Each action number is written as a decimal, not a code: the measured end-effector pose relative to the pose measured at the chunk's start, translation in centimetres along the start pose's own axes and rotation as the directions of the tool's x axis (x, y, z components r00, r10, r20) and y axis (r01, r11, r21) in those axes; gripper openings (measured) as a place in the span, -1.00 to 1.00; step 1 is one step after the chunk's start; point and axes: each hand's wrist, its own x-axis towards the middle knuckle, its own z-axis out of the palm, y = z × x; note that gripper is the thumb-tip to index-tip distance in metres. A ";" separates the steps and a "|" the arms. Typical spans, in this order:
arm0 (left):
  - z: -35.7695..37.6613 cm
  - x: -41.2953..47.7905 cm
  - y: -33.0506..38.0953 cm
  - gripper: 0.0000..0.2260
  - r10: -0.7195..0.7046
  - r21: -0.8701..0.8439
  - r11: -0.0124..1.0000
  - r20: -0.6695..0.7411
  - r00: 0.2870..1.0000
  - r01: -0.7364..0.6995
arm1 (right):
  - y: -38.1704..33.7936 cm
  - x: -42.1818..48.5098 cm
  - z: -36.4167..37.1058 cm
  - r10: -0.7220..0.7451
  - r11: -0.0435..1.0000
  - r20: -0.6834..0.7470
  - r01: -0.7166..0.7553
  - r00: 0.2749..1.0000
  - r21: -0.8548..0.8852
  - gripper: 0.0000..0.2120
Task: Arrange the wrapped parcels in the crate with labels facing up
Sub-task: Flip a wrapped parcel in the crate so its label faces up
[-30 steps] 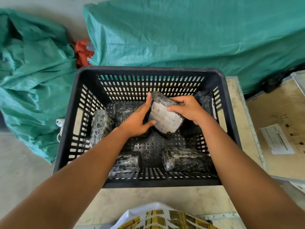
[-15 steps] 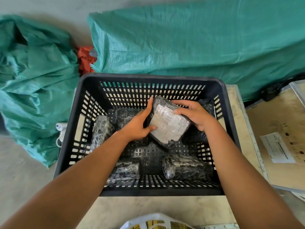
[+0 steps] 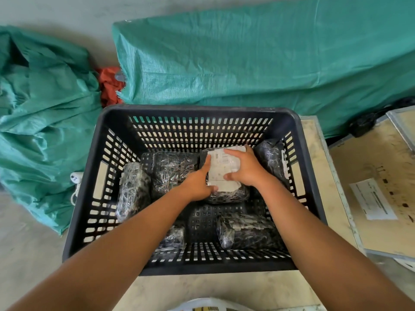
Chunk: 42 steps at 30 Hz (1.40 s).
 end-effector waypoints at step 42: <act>2.2 0.9 -2.2 -0.23 0.169 0.373 0.915 -0.015 0.986 -0.151 | -1.3 -11.2 -3.2 0.080 0.884 -0.270 -0.193 0.960 -0.426 -0.10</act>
